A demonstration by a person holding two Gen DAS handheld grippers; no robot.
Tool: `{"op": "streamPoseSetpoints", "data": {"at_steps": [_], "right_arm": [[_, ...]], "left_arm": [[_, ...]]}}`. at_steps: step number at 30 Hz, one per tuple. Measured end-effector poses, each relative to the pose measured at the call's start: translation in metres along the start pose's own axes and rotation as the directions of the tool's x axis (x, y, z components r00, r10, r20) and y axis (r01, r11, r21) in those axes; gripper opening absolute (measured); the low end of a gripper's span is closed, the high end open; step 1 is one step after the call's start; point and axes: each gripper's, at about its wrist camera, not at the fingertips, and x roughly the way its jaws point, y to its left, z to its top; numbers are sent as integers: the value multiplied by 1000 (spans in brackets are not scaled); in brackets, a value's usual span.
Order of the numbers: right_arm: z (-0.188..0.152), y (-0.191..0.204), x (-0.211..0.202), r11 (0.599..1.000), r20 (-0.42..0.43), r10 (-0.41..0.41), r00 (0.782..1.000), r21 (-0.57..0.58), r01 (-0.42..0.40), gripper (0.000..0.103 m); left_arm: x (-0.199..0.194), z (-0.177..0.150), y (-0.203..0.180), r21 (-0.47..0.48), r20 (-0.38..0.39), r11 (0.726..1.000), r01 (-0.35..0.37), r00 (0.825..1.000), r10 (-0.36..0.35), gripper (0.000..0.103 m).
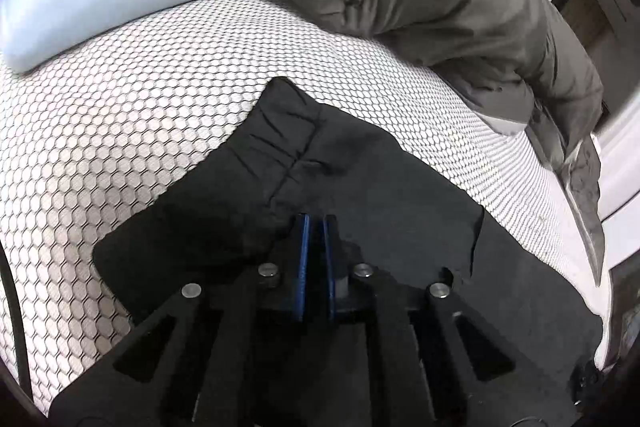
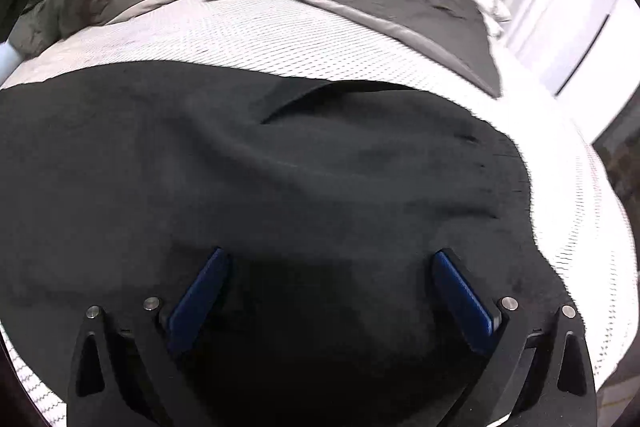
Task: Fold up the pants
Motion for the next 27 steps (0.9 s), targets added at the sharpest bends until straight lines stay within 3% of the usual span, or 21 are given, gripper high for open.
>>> {"op": "streamPoseSetpoints", "data": {"at_steps": [2, 4, 5, 6, 7, 9, 11, 13, 15, 17, 19, 20, 21, 23, 24, 27], "right_arm": [[2, 1, -1, 1000, 8, 23, 1000, -7, -23, 102], [4, 6, -7, 999, 24, 48, 999, -15, -48, 102], [5, 10, -10, 998, 35, 64, 997, -21, -63, 102], [7, 13, -12, 997, 43, 77, 996, -28, -76, 102], [9, 18, -14, 995, 51, 92, 994, -40, -90, 102], [8, 26, -14, 992, 50, 111, 993, -63, -108, 102], [4, 32, -9, 988, 22, 123, 992, -100, -120, 102], [-1, 30, -5, 988, -1, 116, 993, -107, -116, 102], [-2, 19, -5, 994, -8, 71, 997, -87, -72, 102], [-5, 7, -4, 998, -12, 26, 1000, -63, -27, 102], [-8, -3, -5, 998, -15, 41, 999, -37, -41, 102], [-8, -4, -7, 998, -9, 46, 999, -33, -46, 102], [-8, -2, -10, 998, -7, 44, 999, -36, -44, 102], [-7, 14, -26, 991, 22, 116, 993, -66, -114, 102], [-7, 24, -34, 983, 45, 161, 986, -93, -156, 102], [-8, 72, -60, 943, 95, 280, 955, -212, -256, 102]], "left_arm": [[-8, -1, -19, 55, 2, 998, 14, 1000, -14, 8], [-13, -1, -57, 158, -6, 983, 90, 996, -90, 10], [-11, 0, -76, 215, -14, 972, 94, 996, -93, 17], [-2, 3, -98, 290, -31, 953, 86, 996, -80, 29], [7, 1, -117, 342, -50, 937, 73, 997, -60, 35], [37, 4, -133, 410, -104, 912, -7, 993, 54, 36], [56, 9, -129, 388, -129, 921, -38, 987, 95, 36], [52, 17, -110, 301, -103, 952, -64, 990, 99, 36], [34, 17, -99, 255, -63, 960, -115, 989, 136, 37], [16, 6, -104, 272, -84, 960, -67, 992, 94, 37], [-14, -15, -122, 332, -85, 943, 2, 996, 28, 40], [-27, -26, -130, 356, -67, 934, 22, 998, 2, 51], [-45, -43, -141, 380, -47, 924, 47, 998, -31, 71], [-72, -78, -165, 408, -15, 907, 106, 994, -109, 96], [-82, -100, -185, 445, -25, 883, 153, 987, -158, 102], [-92, -151, -235, 530, -63, 818, 224, 972, -225, 102]]}}
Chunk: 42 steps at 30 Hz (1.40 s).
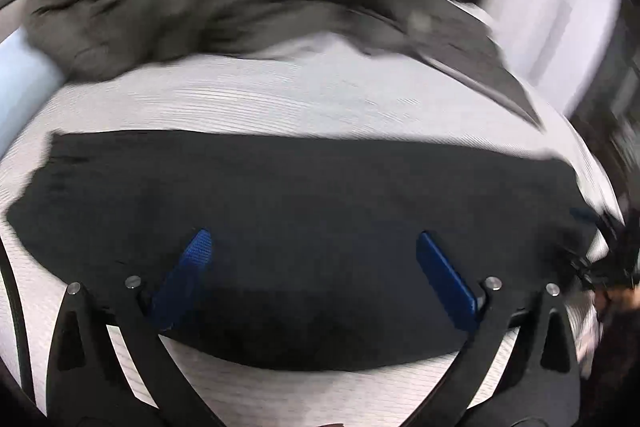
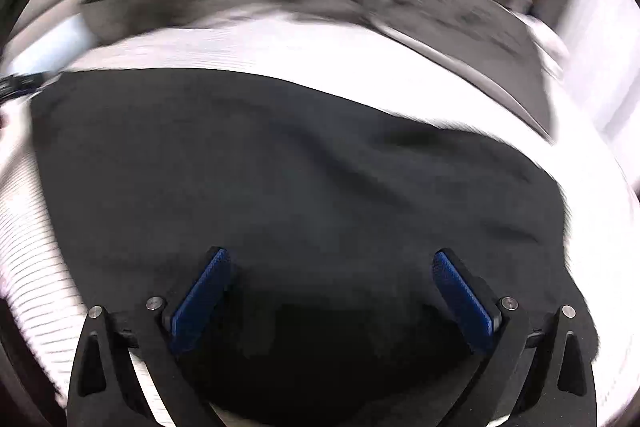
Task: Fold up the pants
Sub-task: 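Smooth the folded pants with both tools open above the fabric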
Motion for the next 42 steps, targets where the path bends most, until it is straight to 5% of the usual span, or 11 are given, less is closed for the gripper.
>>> {"op": "streamPoseSetpoints", "data": {"at_steps": [4, 8, 13, 17, 22, 25, 29, 32, 34, 38, 42], "right_arm": [[5, 41, 12, 993, -21, 112, 993, -28, -113, 102], [-12, 39, 23, 994, -95, 58, 994, -90, -67, 102], [-55, -62, 9, 988, -145, -105, 984, 99, 119, 102], [-76, -109, -22, 970, -83, -81, 993, 222, 98, 65], [-75, -95, -25, 978, -95, -137, 986, 148, 150, 65], [-73, -100, -45, 983, -27, -117, 993, 142, 120, 66], [-83, -136, -45, 928, -74, -234, 969, 280, 245, 64], [-95, -144, -33, 936, -96, -194, 976, 281, 214, 63], [-93, -151, -43, 906, -116, -274, 955, 302, 297, 63], [-84, -154, -63, 878, -61, -318, 946, 358, 319, 64], [-49, -112, -60, 939, 28, -219, 975, 279, 203, 72]], "left_arm": [[30, -24, -76, 125, -48, 987, 102, 994, -97, 102], [63, -54, -110, 228, -187, 967, 114, 980, -71, 102], [75, -54, -87, 175, -182, 969, 173, 973, -141, 102], [76, -59, -92, 196, -181, 969, 151, 977, -116, 102], [91, -50, -75, 202, -181, 969, 144, 978, -108, 102], [91, -52, -78, 205, -182, 968, 144, 977, -107, 102], [89, -53, -79, 210, -182, 968, 140, 978, -102, 102], [89, -53, -79, 214, -182, 967, 139, 978, -101, 102], [90, -52, -77, 211, -182, 967, 141, 978, -103, 102], [82, -46, -80, 212, -171, 970, 117, 982, -80, 102], [81, -20, -86, 204, -137, 971, 123, 986, -96, 102]]}}
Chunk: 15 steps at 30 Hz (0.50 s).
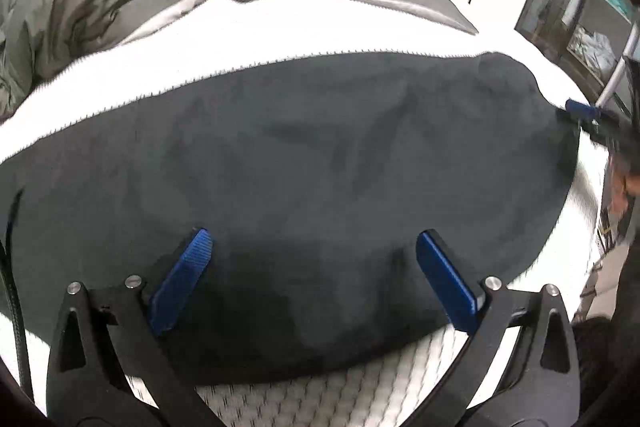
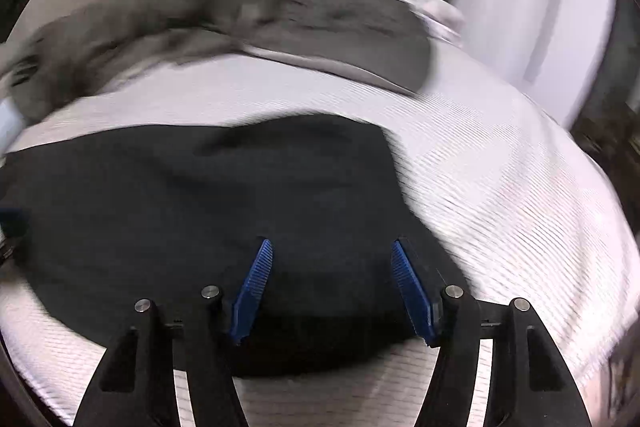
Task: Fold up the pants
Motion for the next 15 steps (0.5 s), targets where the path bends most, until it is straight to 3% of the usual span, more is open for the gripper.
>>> {"op": "streamPoseSetpoints", "data": {"at_steps": [5, 9, 12, 13, 15], "right_arm": [[22, 103, 41, 969, -99, 132, 986, -195, -150, 75], [21, 145, 75, 921, -173, 121, 978, -349, -175, 75], [26, 109, 86, 948, -163, 23, 986, -310, -73, 76], [27, 84, 91, 966, -152, -69, 986, -256, 29, 77], [24, 38, 100, 962, -153, -241, 958, -167, 215, 87]], "left_arm": [[28, 35, -9, -12, -48, 1000, -5, 999, 4, 102], [68, 44, -4, -17, -132, 994, -110, 985, 107, 102], [64, 43, 13, -24, -122, 991, -129, 985, 125, 103], [61, 43, 22, -26, -119, 986, -165, 980, 160, 103], [57, 41, 47, -72, -120, 976, -204, 973, 195, 103]]}}
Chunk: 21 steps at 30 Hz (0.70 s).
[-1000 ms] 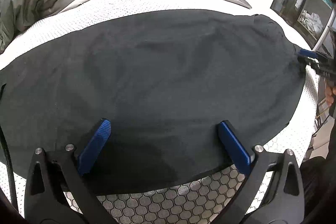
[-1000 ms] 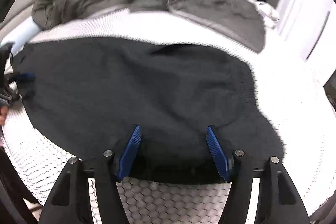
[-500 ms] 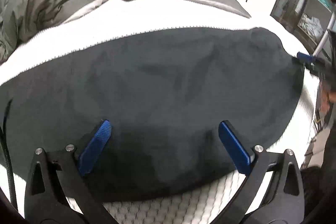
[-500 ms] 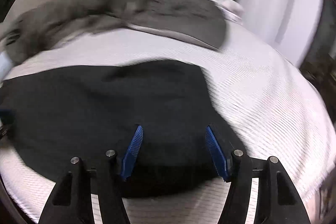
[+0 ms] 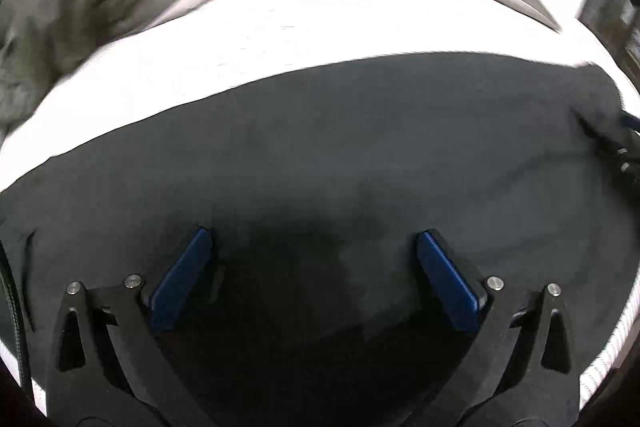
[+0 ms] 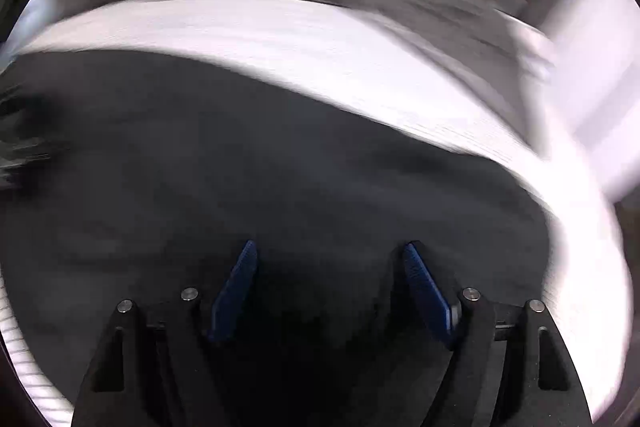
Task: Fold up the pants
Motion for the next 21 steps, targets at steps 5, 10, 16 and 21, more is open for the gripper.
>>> {"op": "streamPoseSetpoints", "data": {"at_steps": [5, 10, 16, 21], "right_arm": [[-15, -61, 5, 975, -2, -30, 1000, 222, 30, 87], [14, -32, -33, 986, 109, 16, 994, 165, -34, 87], [71, 76, -34, 944, 142, 326, 935, 6, -331, 87], [111, 142, -1, 909, 61, 402, 914, -147, -390, 75]], "left_arm": [[-6, 3, 33, -112, -1, 994, -2, 1000, 2, 98], [-24, 19, 9, -83, 66, 990, 116, 992, -111, 97], [9, 36, -26, -24, 9, 994, 108, 994, -108, 97], [27, 42, -13, -12, 0, 997, 81, 997, -81, 97]]}}
